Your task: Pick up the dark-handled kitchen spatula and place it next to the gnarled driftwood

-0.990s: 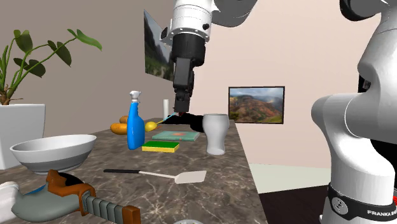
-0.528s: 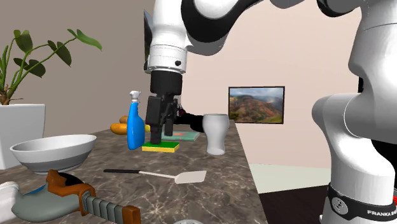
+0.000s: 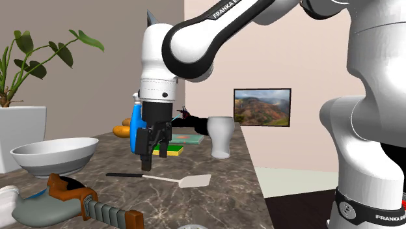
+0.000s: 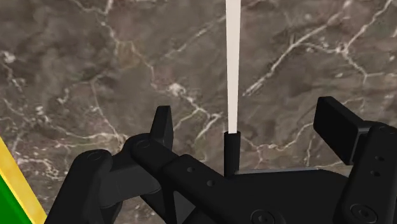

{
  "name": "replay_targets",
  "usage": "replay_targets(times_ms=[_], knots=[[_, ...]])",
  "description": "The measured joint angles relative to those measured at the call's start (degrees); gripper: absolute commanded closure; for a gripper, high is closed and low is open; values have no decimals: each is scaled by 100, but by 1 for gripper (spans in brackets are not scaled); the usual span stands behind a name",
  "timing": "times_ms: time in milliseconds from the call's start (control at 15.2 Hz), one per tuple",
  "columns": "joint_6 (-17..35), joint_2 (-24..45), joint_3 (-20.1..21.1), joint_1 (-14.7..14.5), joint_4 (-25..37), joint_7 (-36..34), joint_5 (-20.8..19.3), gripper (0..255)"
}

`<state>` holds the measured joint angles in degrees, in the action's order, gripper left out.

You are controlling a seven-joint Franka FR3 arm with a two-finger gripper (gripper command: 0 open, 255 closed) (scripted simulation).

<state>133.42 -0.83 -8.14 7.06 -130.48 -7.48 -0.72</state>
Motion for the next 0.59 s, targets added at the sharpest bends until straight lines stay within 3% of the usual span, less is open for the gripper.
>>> replay_targets(times_ms=[594], knots=[[407,316,-6,8,-94,43,57,0]])
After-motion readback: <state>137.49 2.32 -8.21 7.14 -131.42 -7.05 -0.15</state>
